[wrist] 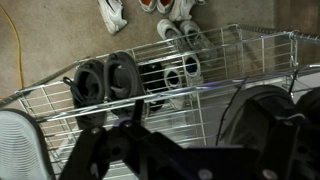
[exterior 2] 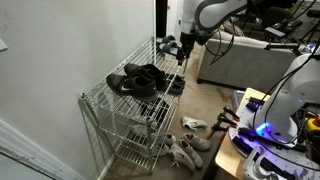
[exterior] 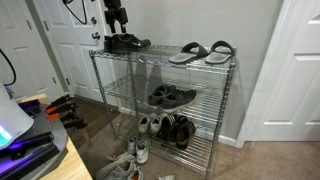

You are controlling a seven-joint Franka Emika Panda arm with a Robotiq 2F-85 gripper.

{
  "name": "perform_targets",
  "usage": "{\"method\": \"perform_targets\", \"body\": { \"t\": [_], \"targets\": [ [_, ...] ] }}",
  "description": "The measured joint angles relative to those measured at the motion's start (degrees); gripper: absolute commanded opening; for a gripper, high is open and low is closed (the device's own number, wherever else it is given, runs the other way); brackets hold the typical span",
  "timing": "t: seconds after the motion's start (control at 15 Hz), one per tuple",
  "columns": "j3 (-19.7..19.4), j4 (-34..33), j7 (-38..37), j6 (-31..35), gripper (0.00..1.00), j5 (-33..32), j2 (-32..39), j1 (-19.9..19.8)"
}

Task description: Move the shoes to a lower shelf

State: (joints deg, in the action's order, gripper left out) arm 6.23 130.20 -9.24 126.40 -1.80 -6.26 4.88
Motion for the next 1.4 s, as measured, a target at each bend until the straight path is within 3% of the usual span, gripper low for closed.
{"method": "perform_targets", "body": {
  "t": [0.53,1.4],
  "targets": [
    [3.6,-6.3,-11.7,11.4,1.0,-1.1,8.4,5.1],
    [5.0,-13.3,-12.1,11.7,1.0,-0.9,16.1,9.0]
  ]
}}
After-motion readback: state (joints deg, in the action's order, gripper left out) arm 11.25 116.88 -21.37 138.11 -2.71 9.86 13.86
